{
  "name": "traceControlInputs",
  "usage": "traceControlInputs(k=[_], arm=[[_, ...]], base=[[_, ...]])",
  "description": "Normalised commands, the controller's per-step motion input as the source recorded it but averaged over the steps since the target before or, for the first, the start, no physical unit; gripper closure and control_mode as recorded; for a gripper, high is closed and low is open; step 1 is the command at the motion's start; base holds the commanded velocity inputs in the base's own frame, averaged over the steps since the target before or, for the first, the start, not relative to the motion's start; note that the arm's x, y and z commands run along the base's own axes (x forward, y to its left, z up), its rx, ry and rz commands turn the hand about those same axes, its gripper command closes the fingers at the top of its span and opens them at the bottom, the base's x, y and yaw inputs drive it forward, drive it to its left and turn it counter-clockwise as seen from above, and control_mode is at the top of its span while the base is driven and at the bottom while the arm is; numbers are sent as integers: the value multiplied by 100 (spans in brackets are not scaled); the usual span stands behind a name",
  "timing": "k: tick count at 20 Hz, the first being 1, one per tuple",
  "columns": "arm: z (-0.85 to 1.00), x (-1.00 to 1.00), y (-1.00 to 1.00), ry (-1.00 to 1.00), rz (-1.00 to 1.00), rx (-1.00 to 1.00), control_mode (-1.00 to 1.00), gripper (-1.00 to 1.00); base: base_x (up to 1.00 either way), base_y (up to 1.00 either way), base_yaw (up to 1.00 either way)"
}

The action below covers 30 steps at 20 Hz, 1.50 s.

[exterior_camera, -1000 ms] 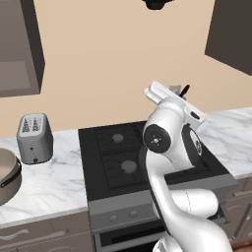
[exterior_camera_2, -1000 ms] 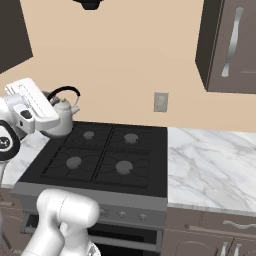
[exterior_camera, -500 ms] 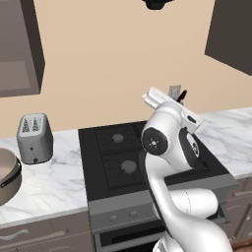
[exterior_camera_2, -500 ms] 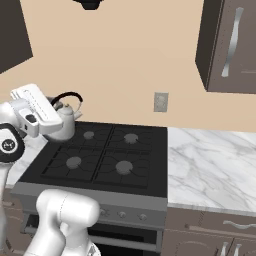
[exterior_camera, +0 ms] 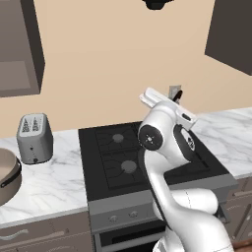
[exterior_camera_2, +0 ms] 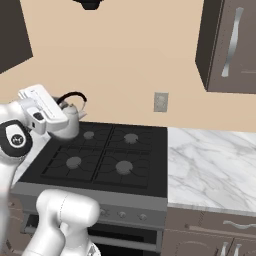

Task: Pick the kettle from the cabinet and place it on a stove burner. Then pick the pot from the counter and place it on another stove burner. Finally, turn both burners on.

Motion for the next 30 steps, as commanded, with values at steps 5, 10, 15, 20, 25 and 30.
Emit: traceControlInputs(k=[5, 10, 15, 20, 25, 30], arm=[[-9, 16, 6, 0, -3, -6, -100, 100], [-12, 23, 10, 0, -5, -5, -100, 100], [-12, 24, 12, 0, -5, -4, -100, 100], [-18, 22, 15, 0, -3, -3, -100, 100], [-20, 21, 18, 0, -2, -3, -100, 100], [-22, 24, 17, 0, -2, -3, -100, 100]], base=[[0, 0, 0], [0, 0, 0], [0, 0, 0], [0, 0, 0], [0, 0, 0], [0, 0, 0]])
